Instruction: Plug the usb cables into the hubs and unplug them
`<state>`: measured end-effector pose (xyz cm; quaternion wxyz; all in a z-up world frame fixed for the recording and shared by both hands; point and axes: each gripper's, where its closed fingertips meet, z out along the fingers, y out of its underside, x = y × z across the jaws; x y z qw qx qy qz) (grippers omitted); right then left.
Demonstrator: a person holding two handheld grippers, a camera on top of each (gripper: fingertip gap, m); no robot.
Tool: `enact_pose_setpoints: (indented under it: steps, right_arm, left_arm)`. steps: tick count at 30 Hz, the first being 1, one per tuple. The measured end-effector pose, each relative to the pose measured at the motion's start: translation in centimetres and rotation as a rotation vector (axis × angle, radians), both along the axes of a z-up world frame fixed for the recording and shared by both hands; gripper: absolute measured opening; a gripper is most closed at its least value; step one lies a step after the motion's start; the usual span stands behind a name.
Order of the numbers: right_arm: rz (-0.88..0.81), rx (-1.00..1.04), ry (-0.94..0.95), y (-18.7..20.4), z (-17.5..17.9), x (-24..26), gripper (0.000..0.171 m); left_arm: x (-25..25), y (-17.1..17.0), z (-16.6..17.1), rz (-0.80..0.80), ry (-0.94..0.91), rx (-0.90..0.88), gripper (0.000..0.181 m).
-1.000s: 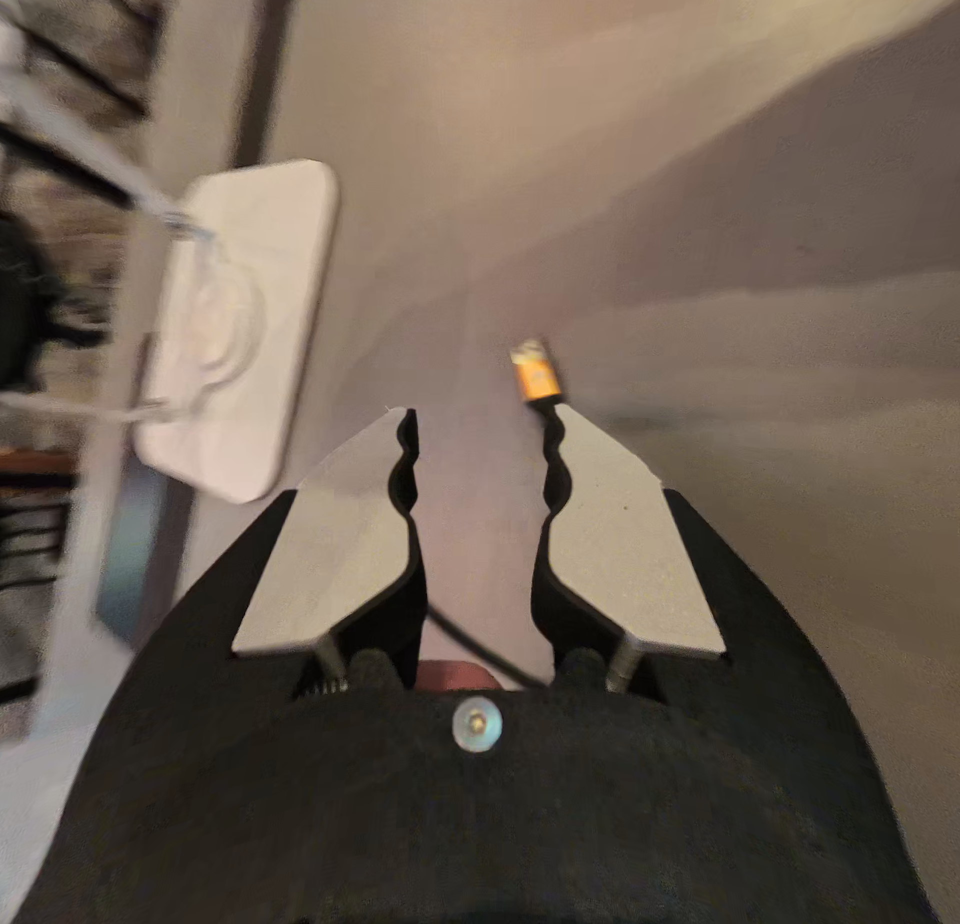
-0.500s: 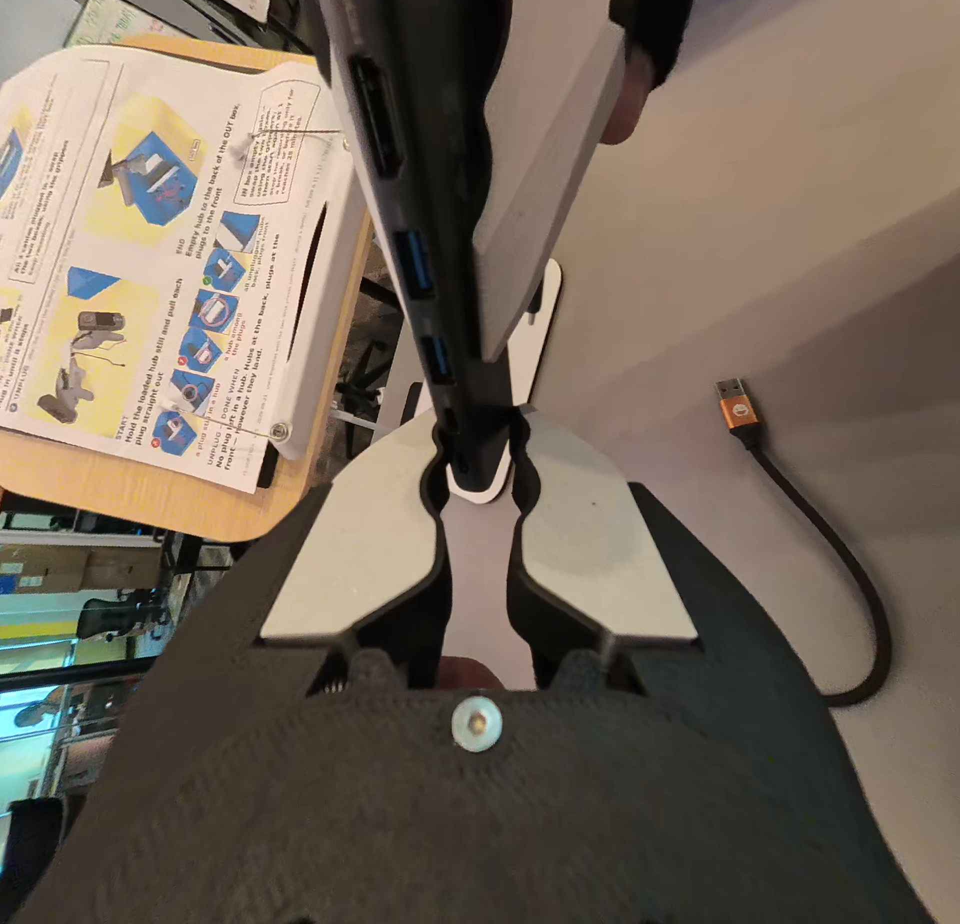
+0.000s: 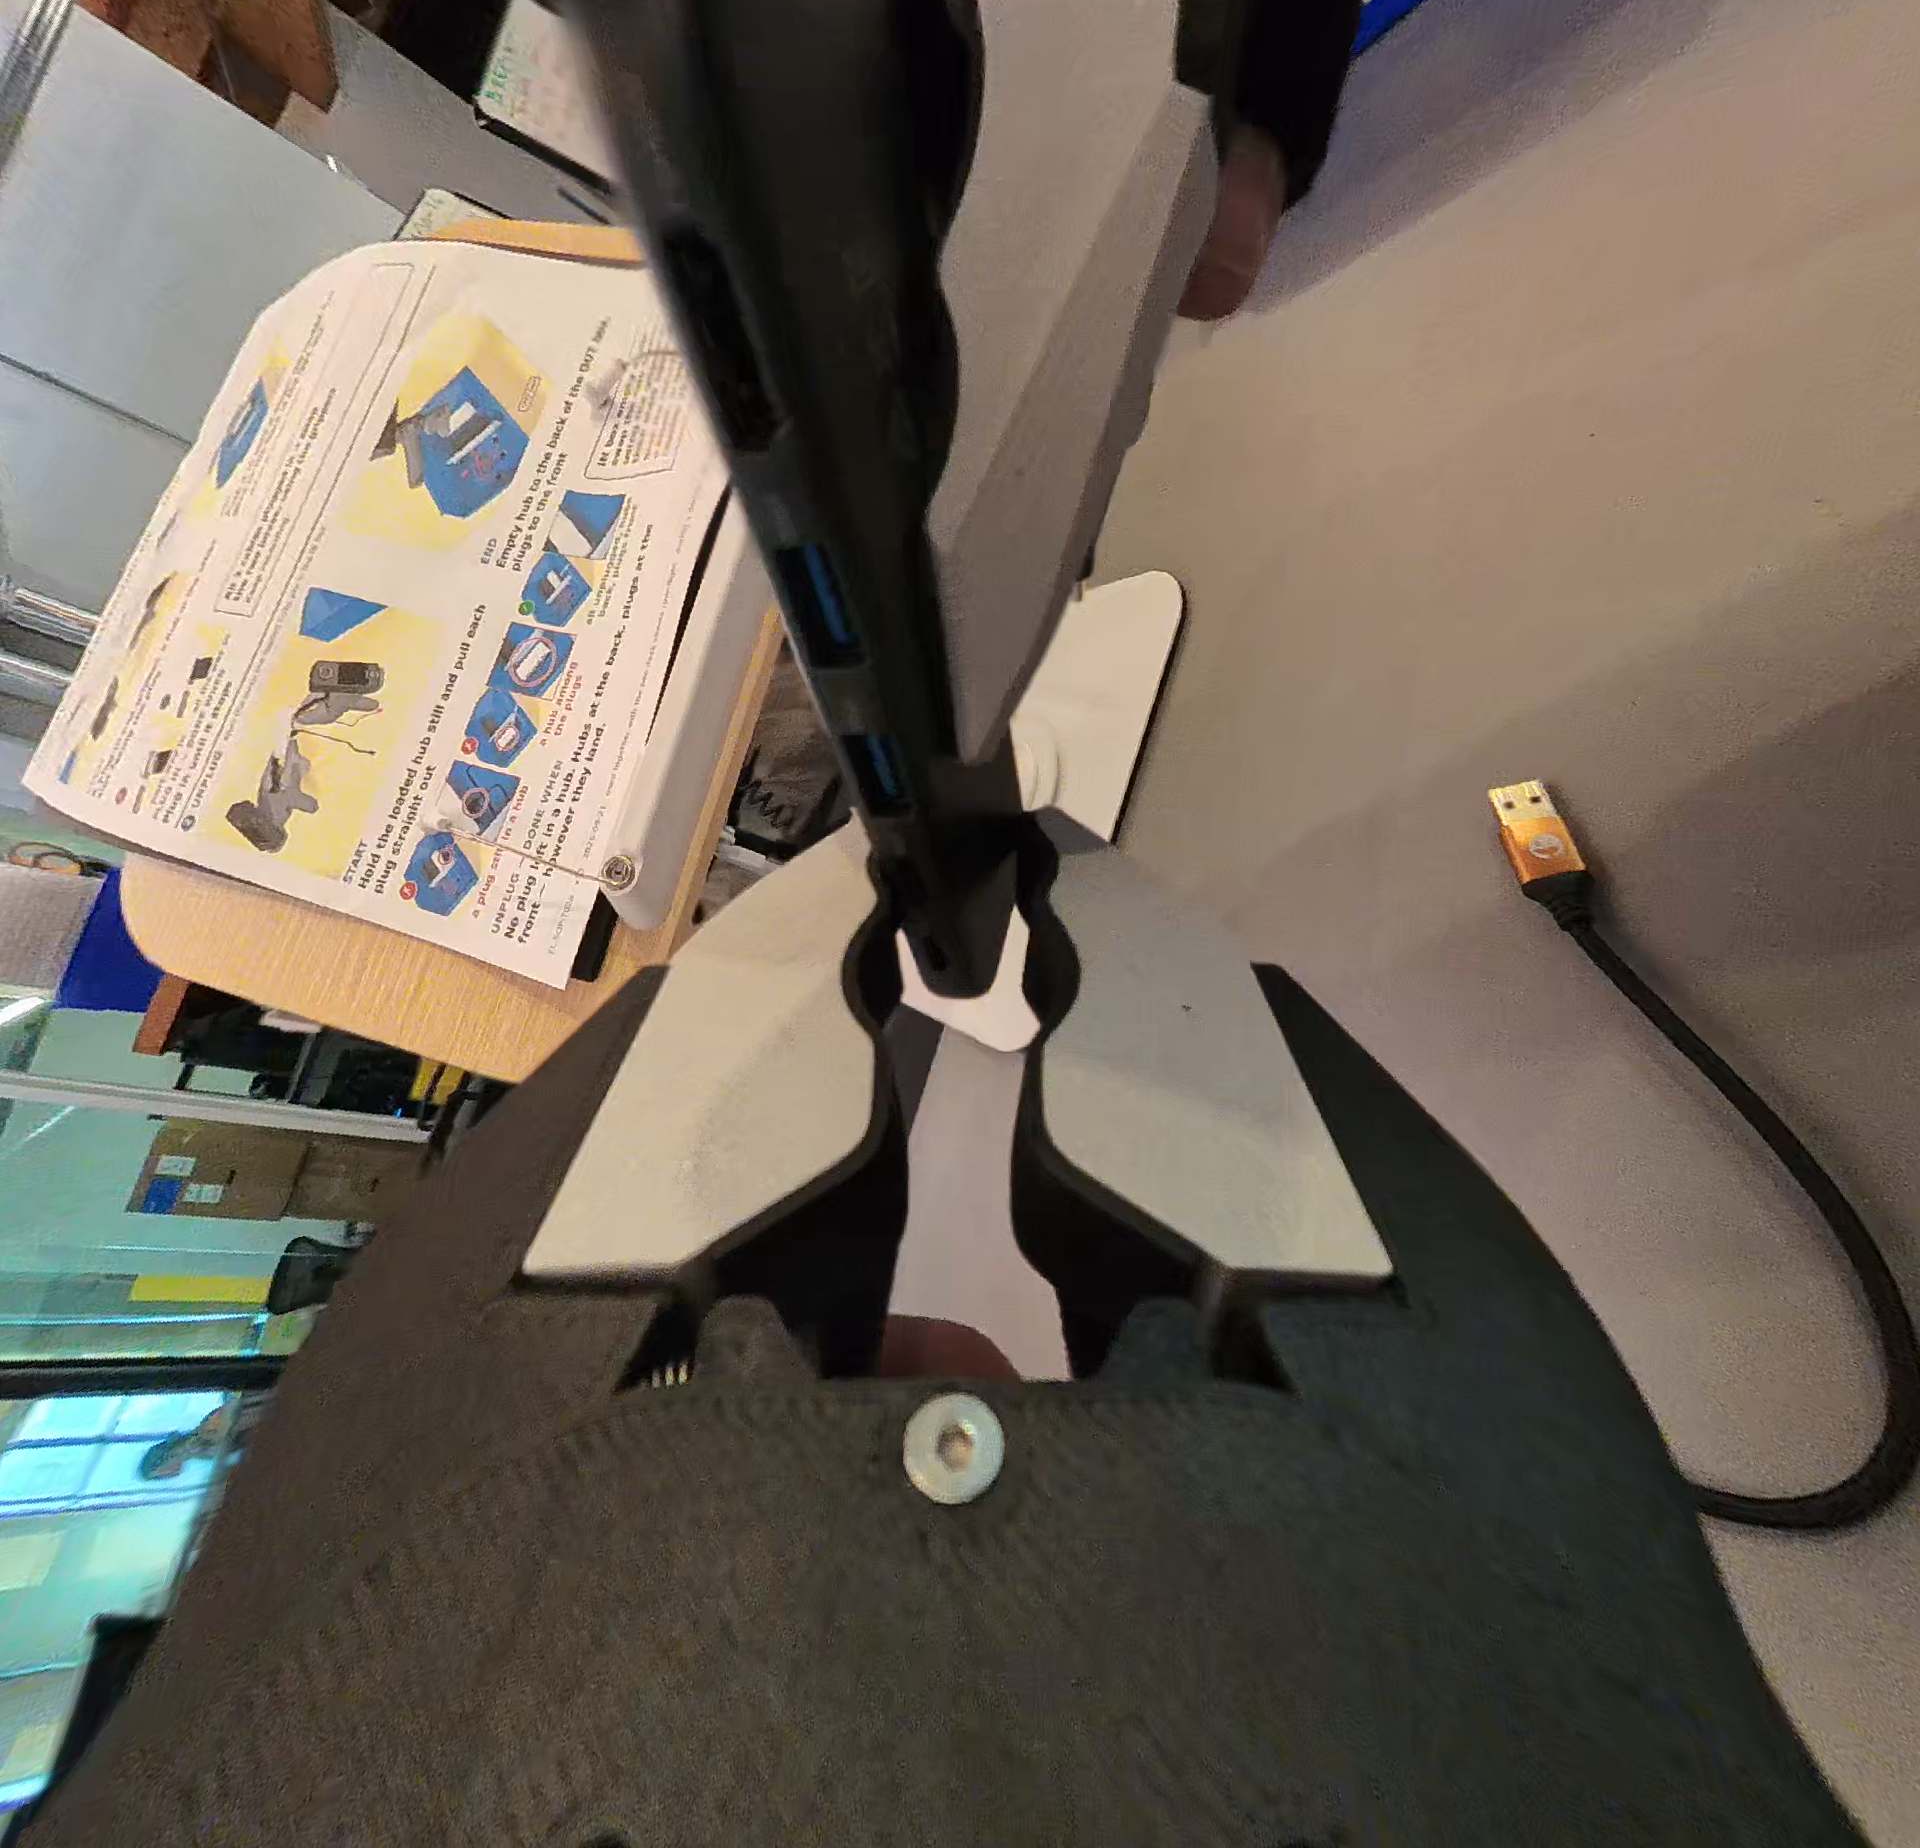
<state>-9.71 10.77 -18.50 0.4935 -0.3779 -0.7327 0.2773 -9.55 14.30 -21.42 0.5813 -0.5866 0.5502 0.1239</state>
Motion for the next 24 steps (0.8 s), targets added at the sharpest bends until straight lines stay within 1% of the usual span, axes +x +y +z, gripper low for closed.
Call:
enact_pose_setpoints:
  steps: [1,5,6,9,11,14,17,19,22,24]
  right_arm:
    - [0.002,-0.004,-0.003,-0.2,0.1,-0.1,0.013]
    - [-0.040,0.028,0.001,-0.3,0.7,-1.1,0.022]
    - [-0.056,0.031,0.002,-0.3,0.9,-1.3,0.027]
    - [-0.103,0.067,-0.025,0.0,1.1,-1.8,0.049]
    - [-0.126,0.072,-0.035,0.1,1.2,-2.0,0.058]
    - [-0.154,0.060,-0.047,0.6,1.2,-1.8,0.061]
    - [-0.183,-0.010,-0.065,0.9,1.4,-0.8,0.071]
    - [-0.191,-0.085,-0.042,0.8,2.3,0.0,0.077]
    - [-0.268,-0.235,0.021,1.7,4.0,-0.2,0.078]
    - [-0.320,-0.345,0.026,2.6,3.8,-1.2,0.071]
  left_arm:
    - [0.0,-0.1,0.0,-0.007,-0.019,-0.012,0.017]
    - [-1.4,0.5,1.4,0.058,-0.019,0.082,0.013]
    - [-2.0,0.6,1.8,0.081,-0.018,0.105,0.013]
    - [-4.2,1.1,2.8,0.143,0.019,0.167,0.013]
    - [-6.1,1.5,3.5,0.197,0.045,0.202,0.013]
    - [-8.4,1.9,4.2,0.237,0.097,0.252,0.013]
    - [-10.1,2.7,4.0,0.282,0.201,0.300,0.013]
    - [-10.9,3.2,3.8,0.303,0.270,0.338,0.013]
    - [-11.3,4.1,3.7,0.338,0.410,0.412,0.013]
    - [-10.6,4.5,3.7,0.330,0.457,0.450,0.013]
